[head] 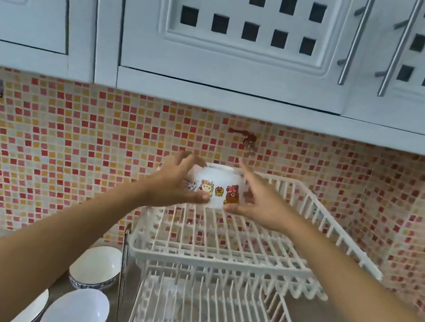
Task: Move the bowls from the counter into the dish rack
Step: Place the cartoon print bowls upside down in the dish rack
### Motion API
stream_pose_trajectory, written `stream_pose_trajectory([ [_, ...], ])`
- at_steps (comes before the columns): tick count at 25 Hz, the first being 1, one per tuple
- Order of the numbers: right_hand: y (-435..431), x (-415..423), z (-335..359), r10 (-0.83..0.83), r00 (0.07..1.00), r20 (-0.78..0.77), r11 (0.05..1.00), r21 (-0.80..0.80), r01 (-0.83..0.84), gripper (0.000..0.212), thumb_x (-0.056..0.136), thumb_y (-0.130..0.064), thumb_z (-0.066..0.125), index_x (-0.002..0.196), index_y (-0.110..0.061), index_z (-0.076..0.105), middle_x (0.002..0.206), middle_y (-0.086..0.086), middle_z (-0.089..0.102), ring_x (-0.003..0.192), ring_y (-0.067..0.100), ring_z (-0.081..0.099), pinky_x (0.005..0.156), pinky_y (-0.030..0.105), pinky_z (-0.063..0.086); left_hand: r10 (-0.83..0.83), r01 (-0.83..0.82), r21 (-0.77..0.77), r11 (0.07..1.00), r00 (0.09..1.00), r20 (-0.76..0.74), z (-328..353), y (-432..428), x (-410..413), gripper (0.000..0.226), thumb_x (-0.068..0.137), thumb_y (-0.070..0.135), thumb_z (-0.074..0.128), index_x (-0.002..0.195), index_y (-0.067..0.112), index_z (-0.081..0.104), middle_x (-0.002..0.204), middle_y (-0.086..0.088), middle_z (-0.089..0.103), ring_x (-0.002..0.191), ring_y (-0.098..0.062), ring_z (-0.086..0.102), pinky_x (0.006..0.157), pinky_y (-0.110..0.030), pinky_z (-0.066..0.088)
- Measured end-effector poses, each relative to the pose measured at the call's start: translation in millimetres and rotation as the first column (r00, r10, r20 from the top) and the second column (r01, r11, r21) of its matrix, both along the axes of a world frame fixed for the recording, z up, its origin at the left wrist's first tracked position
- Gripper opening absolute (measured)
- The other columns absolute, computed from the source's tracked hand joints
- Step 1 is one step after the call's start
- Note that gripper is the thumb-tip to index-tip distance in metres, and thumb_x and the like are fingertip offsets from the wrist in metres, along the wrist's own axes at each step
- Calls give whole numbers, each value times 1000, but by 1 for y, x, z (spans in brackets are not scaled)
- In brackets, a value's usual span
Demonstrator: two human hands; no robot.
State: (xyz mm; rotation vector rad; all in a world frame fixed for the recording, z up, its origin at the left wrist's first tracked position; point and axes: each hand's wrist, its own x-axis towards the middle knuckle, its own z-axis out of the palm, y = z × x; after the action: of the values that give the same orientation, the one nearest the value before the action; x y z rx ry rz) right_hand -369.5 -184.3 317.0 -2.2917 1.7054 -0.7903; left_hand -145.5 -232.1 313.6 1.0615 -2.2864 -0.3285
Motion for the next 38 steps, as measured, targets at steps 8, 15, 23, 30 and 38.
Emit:
stream_pose_trajectory([
  [8, -29, -1, -30, 83, 964, -253, 989, 137, -50, 83, 72, -41, 77, 140, -23, 31, 142, 3, 39, 105, 16, 47, 86, 30, 41, 30, -55, 41, 998, 888, 459, -15, -17, -23, 81, 63, 50, 80, 123, 17, 36, 130, -3, 35, 109, -23, 48, 94, -34, 48],
  [15, -33, 0, -27, 76, 958, -275, 988, 147, -36, 81, 74, -36, 77, 139, -23, 30, 140, 5, 42, 119, 25, 48, 97, 40, 44, 80, -97, 3, 995, 836, 543, -15, -13, -24, 86, 65, 55, 76, 129, 18, 32, 125, -5, 42, 105, -25, 52, 88, -37, 51],
  [23, -20, 12, 1, 74, 932, -356, 983, 182, -9, 97, 75, -12, 72, 149, -21, 11, 157, 3, 16, 142, 23, 23, 110, 35, 31, 53, -76, 38, 996, 901, 430, 9, 5, -1, 76, 81, 45, 66, 141, 18, 28, 150, -7, 35, 130, -27, 42, 107, -39, 37],
  [30, -1, 139, 45, 237, 971, -31, 970, -46, -238, 68, 91, -23, 55, 148, -18, 20, 156, 6, 23, 140, 21, 30, 111, 37, 31, 377, -367, -90, 926, 913, 153, 33, 35, 107, 49, 98, 32, 42, 142, 10, 37, 145, -11, 46, 130, -27, 47, 106, -39, 40],
  [38, 22, 319, -57, 393, 916, 86, 886, 231, -402, 59, 90, -30, 52, 141, -9, 31, 145, 12, 39, 126, 30, 44, 93, 32, 39, 695, -773, 113, 624, 616, 370, -89, 96, 279, 54, 95, 36, 46, 139, 5, 41, 145, -16, 46, 131, -33, 46, 108, -39, 35],
])
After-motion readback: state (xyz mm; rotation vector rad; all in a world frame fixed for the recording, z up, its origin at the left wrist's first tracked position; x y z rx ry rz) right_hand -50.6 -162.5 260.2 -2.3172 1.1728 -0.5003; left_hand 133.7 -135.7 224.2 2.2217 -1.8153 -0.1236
